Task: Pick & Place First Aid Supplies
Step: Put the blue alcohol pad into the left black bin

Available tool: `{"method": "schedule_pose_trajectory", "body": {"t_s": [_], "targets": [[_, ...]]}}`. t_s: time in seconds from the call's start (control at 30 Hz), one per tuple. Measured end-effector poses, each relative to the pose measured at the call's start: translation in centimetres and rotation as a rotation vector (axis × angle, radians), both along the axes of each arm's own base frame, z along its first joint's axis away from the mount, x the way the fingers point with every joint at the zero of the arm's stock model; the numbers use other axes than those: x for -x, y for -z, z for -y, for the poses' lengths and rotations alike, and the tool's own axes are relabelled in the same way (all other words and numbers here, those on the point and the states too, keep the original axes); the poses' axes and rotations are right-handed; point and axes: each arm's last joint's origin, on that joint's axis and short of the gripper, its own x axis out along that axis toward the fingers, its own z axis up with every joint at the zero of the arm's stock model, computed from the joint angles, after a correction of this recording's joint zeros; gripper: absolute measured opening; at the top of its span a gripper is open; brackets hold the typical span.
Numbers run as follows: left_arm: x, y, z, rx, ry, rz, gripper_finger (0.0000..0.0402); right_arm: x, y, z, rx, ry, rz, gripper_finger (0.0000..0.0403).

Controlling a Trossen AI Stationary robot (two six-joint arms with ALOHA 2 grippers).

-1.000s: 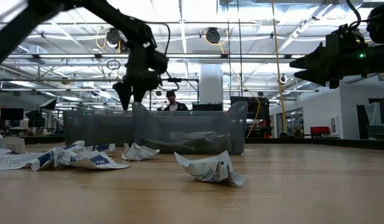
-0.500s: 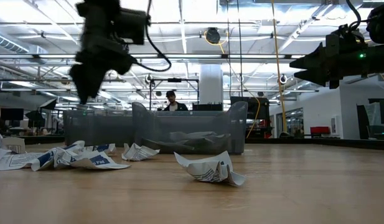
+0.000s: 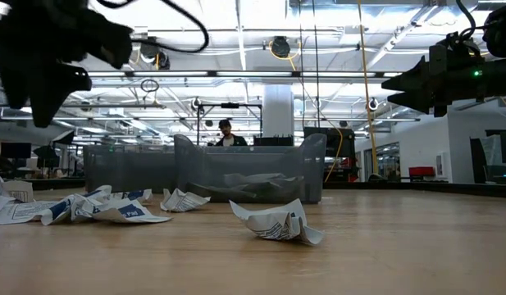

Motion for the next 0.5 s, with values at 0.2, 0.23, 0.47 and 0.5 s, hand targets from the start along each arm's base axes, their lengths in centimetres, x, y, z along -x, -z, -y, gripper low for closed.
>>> {"method": "schedule_pose_trajectory", "body": {"t_s": [0.2, 0.23, 0.47, 0.5], "targets": [[0.2, 0.8, 2.1, -0.025, 0.265, 0.000, 0.0277, 0.0, 0.0, 0.0, 0.000, 0.000, 0.001, 0.0297], [0.1, 1.0, 2.3, -0.033, 0.303, 0.000, 0.0275, 0.0, 0.0, 0.0, 0.000, 0.000, 0.000, 0.0297], [0.1, 1.5, 3.4, -0.052, 0.472, 0.022, 0.0273, 0.0, 0.0, 0.0, 0.000, 0.000, 0.000, 0.0297], [-0.2, 1.7, 3.6, -0.053, 0.472, 0.032, 0.0275, 0.0, 0.0, 0.0, 0.000, 0.000, 0.001, 0.0297]]}}
